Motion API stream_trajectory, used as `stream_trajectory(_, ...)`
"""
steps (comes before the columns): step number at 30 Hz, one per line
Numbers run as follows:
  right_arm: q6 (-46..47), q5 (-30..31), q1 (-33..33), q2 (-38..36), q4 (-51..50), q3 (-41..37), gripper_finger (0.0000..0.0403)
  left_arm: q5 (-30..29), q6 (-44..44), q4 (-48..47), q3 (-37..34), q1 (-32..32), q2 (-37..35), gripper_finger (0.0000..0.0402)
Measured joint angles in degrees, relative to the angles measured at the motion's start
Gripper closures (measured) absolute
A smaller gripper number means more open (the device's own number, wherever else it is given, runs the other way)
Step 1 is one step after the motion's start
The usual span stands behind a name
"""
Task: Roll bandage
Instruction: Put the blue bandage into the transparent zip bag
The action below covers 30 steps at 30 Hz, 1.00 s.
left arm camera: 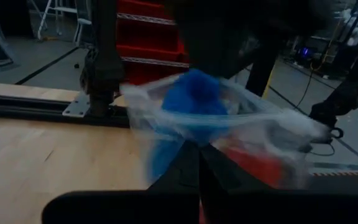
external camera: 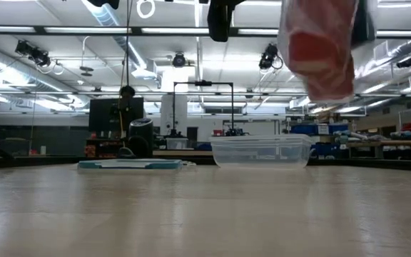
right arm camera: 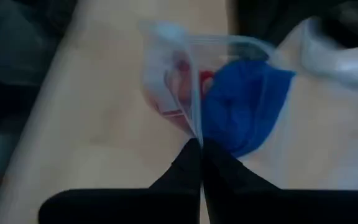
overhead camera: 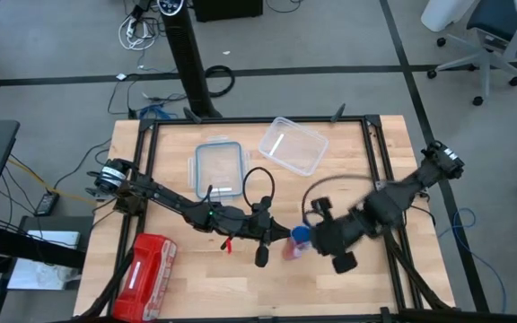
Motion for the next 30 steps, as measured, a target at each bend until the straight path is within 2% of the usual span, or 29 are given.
stream_trajectory(1,-1.12,-8.82,-0.57,-0.23,1.84,0.3,0.0402,0.01,-0.02,0.07,0.01,0.0,0.0,0.0401)
stream_trajectory(2,-3.49,-14.12,-0.72,-0.07,4.75,0.41,0.0402,0.06,-0.16,0.17,0.02,0.0,-0.02,0.0401)
stream_trajectory(3,-5.27,-12.05,-0.26,0.27,6.34,0.43,0.0402,0.14,-0.11,0.1,0.02,0.0,-0.02,0.0401)
stream_trajectory(5,-3.53,2.3,0.89,0.49,2.22,0.76,0.0402,0.15,0.1,-0.27,0.02,0.0,0.0,0.0401)
stream_trajectory(6,-1.18,3.17,1.13,0.33,-0.39,1.37,0.0402,0.16,0.07,-0.17,0.02,0.0,0.02,0.0401)
stream_trajectory(8,-2.9,-9.52,0.19,-0.3,1.73,2.29,0.0403,0.17,0.04,-0.19,0.02,-0.02,-0.05,0.0401)
stream_trajectory(9,-4.67,-10.08,0.5,-0.22,3.39,2.3,0.0403,0.19,0.04,-0.63,0.09,-0.02,-0.07,0.0401)
stream_trajectory(10,-5.33,-4.91,1.08,-0.1,3.61,2.3,0.0403,0.21,0.07,-1.33,0.09,-0.13,-0.07,0.0401)
stream_trajectory(11,-3.77,3.18,1.7,-0.1,1.71,2.44,0.0403,0.24,0.07,-1.78,0.06,-0.13,-0.05,0.0401)
stream_trajectory(12,-0.74,7.44,2.31,-0.17,-1.72,2.96,0.0403,0.2,0.06,-1.96,0.06,-0.15,0.0,0.0401)
stream_trajectory(13,0.71,4.82,2.06,-0.66,-3.91,3.83,0.0403,0.23,0.04,-2.0,0.06,-0.15,0.0,0.0401)
stream_trajectory(15,-1.26,-7.95,1.33,-0.96,-0.84,4.44,0.0403,0.36,0.04,-1.96,0.06,-0.15,-0.02,0.0401)
stream_trajectory(16,-3.18,-7.39,1.69,-0.67,0.79,4.45,0.0403,0.36,0.05,-2.23,0.06,-0.15,-0.02,0.0401)
stream_trajectory(18,-3.15,2.08,2.72,-0.02,0.31,4.09,0.0403,0.36,0.11,-2.55,0.06,-0.15,-0.02,0.0401)
stream_trajectory(19,-1.34,3.47,2.88,-0.01,-1.91,4.04,0.0403,0.34,0.11,-2.5,0.05,-0.08,-0.02,0.0401)
stream_trajectory(22,-1.37,-8.57,1.65,-0.46,0.73,3.93,0.0403,0.36,0.11,-2.08,0.04,0.05,-0.02,0.0401)
stream_trajectory(23,-2.11,-10.03,1.59,-0.3,2.19,3.42,0.0403,0.35,0.25,-2.15,0.04,0.07,-0.02,0.0401)
stream_trajectory(27,-2.81,-13.09,1.34,0.38,2.48,2.62,0.0403,0.95,4.73,-2.27,0.04,-0.02,-0.02,0.0401)
stream_trajectory(30,-3.87,-11.95,1.39,-0.3,2.34,3.05,0.0403,1.86,5.98,-4.24,0.04,0.16,-0.04,0.0401)
